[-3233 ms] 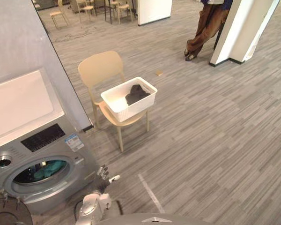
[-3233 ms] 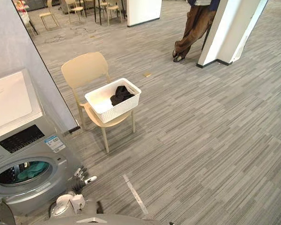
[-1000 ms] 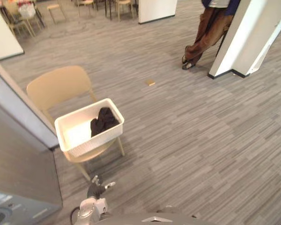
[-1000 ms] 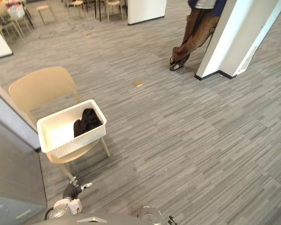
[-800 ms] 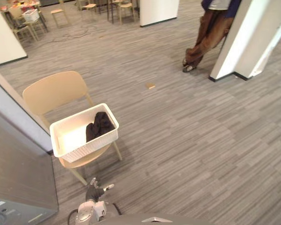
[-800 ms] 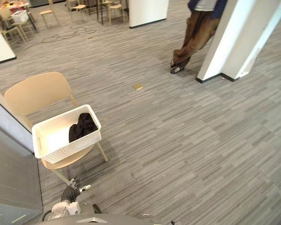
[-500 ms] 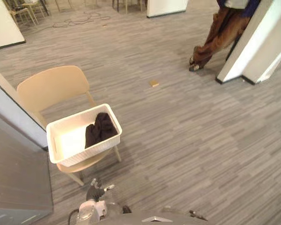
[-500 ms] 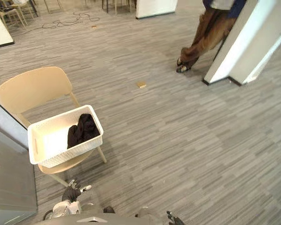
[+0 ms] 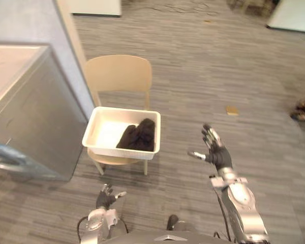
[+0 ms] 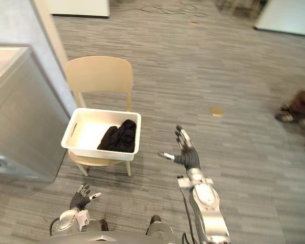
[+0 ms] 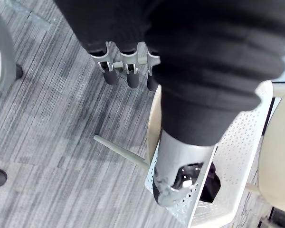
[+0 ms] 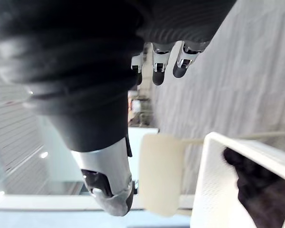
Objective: Pick up the laundry basket with both hands and put the clothes into the washing machine.
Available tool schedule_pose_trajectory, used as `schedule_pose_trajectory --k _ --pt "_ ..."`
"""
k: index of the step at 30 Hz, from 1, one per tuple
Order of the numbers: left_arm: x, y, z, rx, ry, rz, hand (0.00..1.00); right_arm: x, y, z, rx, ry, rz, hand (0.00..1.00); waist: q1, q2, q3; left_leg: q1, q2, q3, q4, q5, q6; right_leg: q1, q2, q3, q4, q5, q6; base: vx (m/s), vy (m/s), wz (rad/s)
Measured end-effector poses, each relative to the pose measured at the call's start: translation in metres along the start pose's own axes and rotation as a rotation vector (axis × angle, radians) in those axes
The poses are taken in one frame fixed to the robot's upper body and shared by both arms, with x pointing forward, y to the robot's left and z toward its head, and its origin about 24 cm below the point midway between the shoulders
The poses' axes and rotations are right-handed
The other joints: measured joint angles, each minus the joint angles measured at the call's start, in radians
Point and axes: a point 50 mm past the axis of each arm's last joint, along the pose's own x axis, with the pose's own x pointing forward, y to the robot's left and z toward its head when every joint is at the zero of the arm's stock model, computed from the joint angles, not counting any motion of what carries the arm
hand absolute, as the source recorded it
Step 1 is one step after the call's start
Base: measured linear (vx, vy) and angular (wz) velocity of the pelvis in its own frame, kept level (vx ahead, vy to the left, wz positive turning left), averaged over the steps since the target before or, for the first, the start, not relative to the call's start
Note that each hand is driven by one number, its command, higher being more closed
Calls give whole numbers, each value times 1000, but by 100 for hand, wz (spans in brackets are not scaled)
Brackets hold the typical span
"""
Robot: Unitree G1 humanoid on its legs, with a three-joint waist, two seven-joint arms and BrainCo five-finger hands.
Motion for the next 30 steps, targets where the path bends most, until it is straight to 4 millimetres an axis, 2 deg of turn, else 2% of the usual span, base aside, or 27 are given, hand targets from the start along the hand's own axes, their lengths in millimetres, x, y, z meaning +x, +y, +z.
schedule_pose_trajectory --k 1,3,6,8,11,14,16,17,20,21,22,23,24,25,26,28,30 --pt "-1 4 0 3 -2 10 0 7 11 4 32 -32 24 0 2 4 4 -4 2 -13 6 0 0 18 6 -2 -20 1 -1 -12 -54 8" --pt "-1 7 6 11 -27 16 0 11 20 6 59 -56 48 0 3 -9 19 -25 0 -28 6 5 4 28 9 -11 -50 14 -3 -51 -8 18" --pt "0 11 20 33 -80 11 0 19 15 0 26 -34 28 0 0 -41 57 -43 -13 -47 -2 21 10 48 13 -30 -122 56 -3 -70 24 19" --pt "-1 9 25 49 -105 -4 0 26 7 -4 -5 -17 -16 0 5 -47 63 -45 -25 -47 -14 25 11 49 8 -26 -147 79 0 -57 41 2" --pt "-4 -3 31 83 -138 -67 0 37 -4 1 -77 -36 -56 0 0 -34 69 -46 -57 -43 -41 30 13 45 -18 -25 -165 82 6 -49 68 3" --pt "-7 -19 42 156 -186 -169 0 56 -18 4 -192 -28 -64 0 7 -21 65 -71 -86 -30 -33 24 28 -5 -53 -9 -129 63 30 -36 109 -5" --pt "-9 -25 44 195 -195 -215 0 72 -24 2 -268 5 -61 0 18 -14 68 -83 -94 -7 -6 1 46 -52 -79 5 -52 42 11 1 133 -24" --pt "-8 -25 45 208 -196 -223 0 81 -23 -1 -332 35 -28 0 20 -7 73 -76 -96 8 8 -13 51 -64 -86 5 -11 33 -20 56 130 -28" --pt "-9 -17 42 235 -181 -204 0 97 -14 -5 -457 75 74 0 31 13 86 -29 -97 24 3 -14 74 -70 -87 2 44 67 -55 73 109 -29" --pt "-9 -14 42 237 -179 -194 0 103 -13 -1 -484 64 90 0 28 30 100 -18 -87 11 1 -16 85 -93 -80 9 87 69 -69 79 88 -4" --pt "-9 -10 45 252 -185 -186 0 107 -13 5 -534 49 108 0 27 39 122 -7 -82 4 -5 -12 90 -100 -65 26 92 22 -43 46 49 11" --pt "-8 -8 46 257 -186 -181 0 108 -13 6 -559 45 118 0 27 37 126 -8 -83 4 -6 -9 92 -104 -62 28 79 16 -37 31 -13 30" --pt "-8 -2 48 272 -190 -164 0 111 -12 10 -602 35 146 0 30 12 142 -20 -104 -4 1 -6 91 -109 -60 31 44 65 -44 23 -69 34" --pt "-8 0 49 276 -193 -154 0 114 -10 13 -614 28 154 0 29 3 155 -30 -114 -15 8 -6 91 -108 -62 23 40 63 -34 25 -101 34" --pt "-7 1 52 271 -200 -145 0 119 -9 20 -638 14 163 0 28 5 173 -54 -112 -28 23 -3 86 -116 -59 30 31 65 -18 -10 -107 32" --pt "-6 2 58 255 -221 -129 0 130 -4 36 -725 -33 215 0 27 10 203 -135 -92 -73 40 9 68 -145 -34 2 -21 96 -24 -21 -83 32" --pt "-5 3 57 253 -219 -120 0 138 2 48 -801 -69 256 0 39 7 231 -164 -76 -89 38 16 55 -145 -9 -9 -66 123 -35 -68 -107 17"
